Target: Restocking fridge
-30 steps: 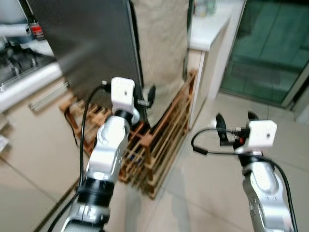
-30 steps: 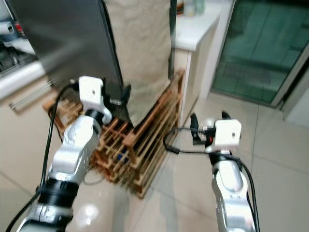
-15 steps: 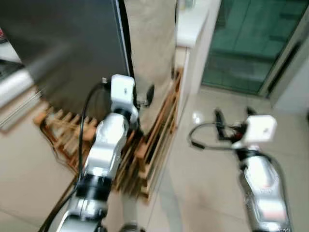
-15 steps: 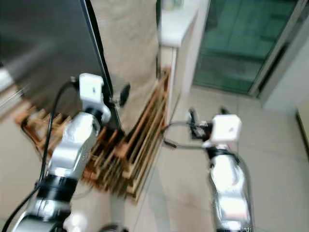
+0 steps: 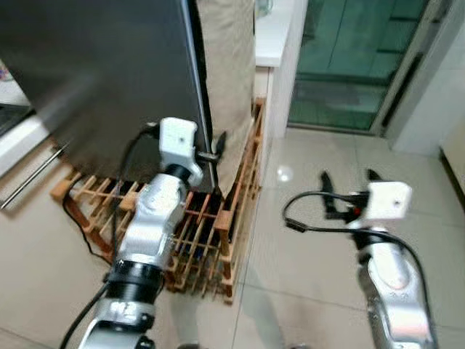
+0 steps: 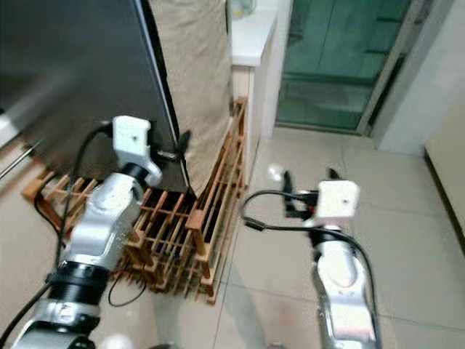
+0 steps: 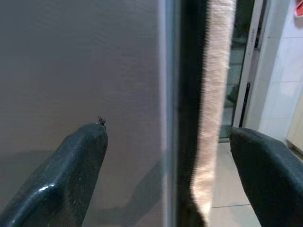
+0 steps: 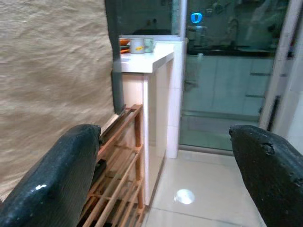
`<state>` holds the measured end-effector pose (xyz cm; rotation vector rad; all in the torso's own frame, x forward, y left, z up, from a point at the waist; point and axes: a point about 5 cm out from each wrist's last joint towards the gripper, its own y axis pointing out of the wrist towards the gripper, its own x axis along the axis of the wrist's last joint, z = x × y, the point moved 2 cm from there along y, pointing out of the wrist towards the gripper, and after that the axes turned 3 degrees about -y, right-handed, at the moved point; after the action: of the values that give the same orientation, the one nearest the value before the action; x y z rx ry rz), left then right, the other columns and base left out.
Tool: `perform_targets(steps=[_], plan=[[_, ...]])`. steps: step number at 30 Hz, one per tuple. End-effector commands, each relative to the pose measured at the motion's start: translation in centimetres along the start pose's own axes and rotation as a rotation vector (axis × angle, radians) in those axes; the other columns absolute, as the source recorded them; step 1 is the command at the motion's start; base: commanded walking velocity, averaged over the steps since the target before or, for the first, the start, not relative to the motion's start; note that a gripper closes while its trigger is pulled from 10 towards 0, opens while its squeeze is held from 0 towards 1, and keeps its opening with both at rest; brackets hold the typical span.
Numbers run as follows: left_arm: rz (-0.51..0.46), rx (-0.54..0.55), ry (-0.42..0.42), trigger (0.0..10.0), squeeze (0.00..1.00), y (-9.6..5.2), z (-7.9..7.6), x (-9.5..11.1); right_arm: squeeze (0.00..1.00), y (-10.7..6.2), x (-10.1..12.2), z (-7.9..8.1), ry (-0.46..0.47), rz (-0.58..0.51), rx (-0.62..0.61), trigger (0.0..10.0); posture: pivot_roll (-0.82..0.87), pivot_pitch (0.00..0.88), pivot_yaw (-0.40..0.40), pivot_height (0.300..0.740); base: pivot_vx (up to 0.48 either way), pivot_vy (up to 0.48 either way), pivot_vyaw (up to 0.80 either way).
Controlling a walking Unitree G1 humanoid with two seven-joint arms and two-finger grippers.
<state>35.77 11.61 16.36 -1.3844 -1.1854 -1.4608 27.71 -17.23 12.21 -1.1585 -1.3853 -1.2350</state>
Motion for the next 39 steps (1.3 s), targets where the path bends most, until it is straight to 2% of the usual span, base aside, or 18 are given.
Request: perform_targets(steps=[1, 6, 7, 12, 13, 16, 19, 23, 27, 31, 39], plan=[[-0.006, -0.015, 0.011, 10.0, 0.0, 0.5, -1.0, 0.3, 0.0, 0.0, 0.0, -0.7, -0.006, 0.002, -0.019, 10.0, -0.1, 0.0, 0.059, 0.74, 0.0, 0.0, -0.69], [-0.019, 0.083, -0.1, 10.0, 0.0, -0.2, -0.6, 0.3, 0.0, -0.1, 0.2, -0.8, -0.007, -0.01, -0.024, 10.0, -0.1, 0.0, 0.062, 0.74, 0.0, 0.0, 0.0], [-0.019, 0.083, -0.1, 10.0, 0.0, -0.2, -0.6, 0.3, 0.0, -0.1, 0.2, -0.8, -0.007, -0.01, -0.024, 10.0, -0.1, 0.0, 0.062, 0.74, 0.0, 0.0, 0.0], [-0.002, -0.049, -0.079, 10.0, 0.0, -2.4, -2.5, 0.3, 0.0, -0.6, 0.4, -1.0, -0.008, -0.015, -0.03, 10.0, -0.1, 0.0, 0.063, 0.74, 0.0, 0.0, 0.0], [-0.002, -0.049, -0.079, 10.0, 0.0, -2.4, -2.5, 0.3, 0.0, -0.6, 0.4, -1.0, -0.008, -0.015, -0.03, 10.0, -0.1, 0.0, 0.063, 0.74, 0.0, 0.0, 0.0], [0.01, -0.117, -0.082, 10.0, 0.0, -2.9, -3.9, 0.3, 0.0, -0.6, 0.1, -0.8, -0.006, -0.007, -0.029, 10.0, -0.09, 0.0, 0.066, 0.74, 0.0, 0.0, 0.0], [0.019, -0.132, -0.103, 10.0, 0.0, -2.7, -4.4, 0.4, 0.0, -0.5, 0.1, -0.6, -0.004, -0.007, -0.022, 10.0, -0.1, 0.0, 0.065, 0.74, 0.0, 0.0, 0.0], [0.018, -0.128, -0.162, 10.0, 0.0, -0.9, -4.6, 1.4, 0.0, -0.3, 0.1, -0.4, -0.003, -0.006, -0.01, 10.0, -0.1, 0.0, 0.061, 0.74, 0.0, 0.0, 0.0], [0.002, -0.104, -0.184, 10.0, 0.0, 0.0, -4.6, 2.3, 0.0, -0.3, 0.1, -0.5, -0.004, -0.005, -0.008, 10.0, -0.11, 0.0, 0.065, 0.74, 0.0, 0.0, 0.0], [0.004, -0.061, -0.223, 10.0, 0.0, 0.5, -4.1, 2.6, 0.0, -0.5, 0.0, -0.5, -0.004, 0.0, -0.012, 10.0, -0.12, 0.0, 0.069, 0.74, 0.0, 0.0, 0.0], [0.008, -0.026, -0.234, 10.0, 0.0, 1.0, -4.2, 2.9, 0.0, -0.7, -0.2, -0.5, -0.002, 0.007, -0.014, 10.0, -0.12, 0.0, 0.067, 0.74, 0.0, 0.0, 0.0]])
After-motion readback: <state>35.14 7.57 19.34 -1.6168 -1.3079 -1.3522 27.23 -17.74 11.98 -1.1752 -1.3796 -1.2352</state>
